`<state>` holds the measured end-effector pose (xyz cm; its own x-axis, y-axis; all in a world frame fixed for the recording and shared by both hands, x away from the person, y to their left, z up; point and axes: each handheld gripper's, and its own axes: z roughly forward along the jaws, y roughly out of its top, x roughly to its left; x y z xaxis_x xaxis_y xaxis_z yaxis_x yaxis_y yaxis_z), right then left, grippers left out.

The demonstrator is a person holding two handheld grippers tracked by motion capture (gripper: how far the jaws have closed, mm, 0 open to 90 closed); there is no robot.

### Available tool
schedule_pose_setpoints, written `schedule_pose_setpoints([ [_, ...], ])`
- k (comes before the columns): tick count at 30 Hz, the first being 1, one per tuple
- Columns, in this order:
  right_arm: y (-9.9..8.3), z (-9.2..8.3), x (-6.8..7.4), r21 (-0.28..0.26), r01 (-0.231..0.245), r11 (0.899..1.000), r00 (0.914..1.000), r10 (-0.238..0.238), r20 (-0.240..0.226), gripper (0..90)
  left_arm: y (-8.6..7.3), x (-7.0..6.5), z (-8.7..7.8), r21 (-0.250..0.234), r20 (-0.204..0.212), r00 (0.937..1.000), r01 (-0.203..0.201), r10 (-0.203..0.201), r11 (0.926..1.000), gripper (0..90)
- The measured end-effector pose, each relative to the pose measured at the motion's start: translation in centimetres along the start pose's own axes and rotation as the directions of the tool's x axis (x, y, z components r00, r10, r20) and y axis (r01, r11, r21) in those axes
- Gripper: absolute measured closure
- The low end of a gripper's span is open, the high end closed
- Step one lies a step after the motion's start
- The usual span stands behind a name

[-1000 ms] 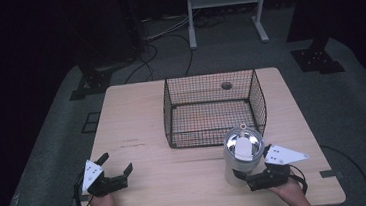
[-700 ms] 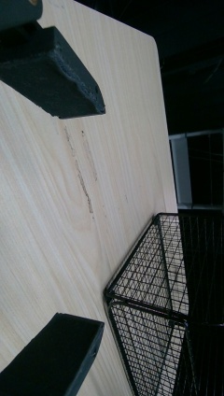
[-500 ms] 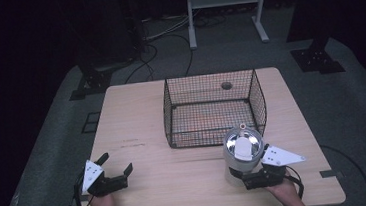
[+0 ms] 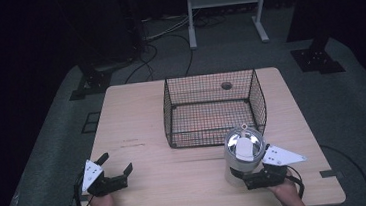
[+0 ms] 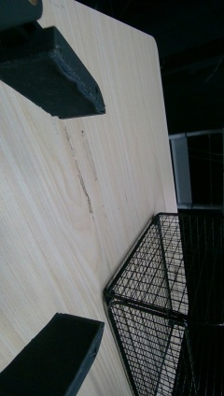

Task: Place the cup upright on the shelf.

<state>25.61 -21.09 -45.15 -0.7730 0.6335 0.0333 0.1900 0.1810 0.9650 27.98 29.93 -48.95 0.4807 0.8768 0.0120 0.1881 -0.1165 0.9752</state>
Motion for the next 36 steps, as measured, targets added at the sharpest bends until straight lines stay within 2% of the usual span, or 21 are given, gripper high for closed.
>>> schedule_pose_setpoints([
  [4,0.2,-0.1,0.0,0.003,0.004,1.0,1.0,-0.004,-0.002,8.4,0.0,0.2,-0.1,-0.005,0.001,1.0,0.009,-0.009,1.0,0.0],
  [11,1.2,-0.4,-0.3,-0.033,-0.012,0.999,0.9999,0.011,-0.012,8.4,0.0,0.1,-0.1,-0.004,0.001,1.0,0.008,-0.008,1.0,0.0],
  [19,4.1,-0.4,-0.4,-0.06,0.008,0.998,0.9996,-0.01,-0.028,8.3,0.0,0.1,-0.1,-0.006,0.0,1.0,0.006,-0.006,1.0,0.0],
  [29,6.7,0.2,-1.0,-0.089,-0.004,0.996,0.9989,0.0,-0.046,8.4,0.0,0.1,-0.1,-0.005,0.002,1.0,0.009,-0.009,0.9999,0.0],
  [35,8.5,0.5,-0.9,-0.11,0.011,0.994,0.9988,-0.016,-0.047,8.3,0.0,0.2,-0.1,-0.005,0.005,0.9999,0.01,-0.01,0.9999,0.0],
  [36,9.2,0.5,-0.9,-0.114,0.0,0.993,0.9987,-0.006,-0.052,8.3,0.0,0.2,-0.1,-0.006,0.006,0.9999,0.01,-0.01,0.9999,0.0],
])
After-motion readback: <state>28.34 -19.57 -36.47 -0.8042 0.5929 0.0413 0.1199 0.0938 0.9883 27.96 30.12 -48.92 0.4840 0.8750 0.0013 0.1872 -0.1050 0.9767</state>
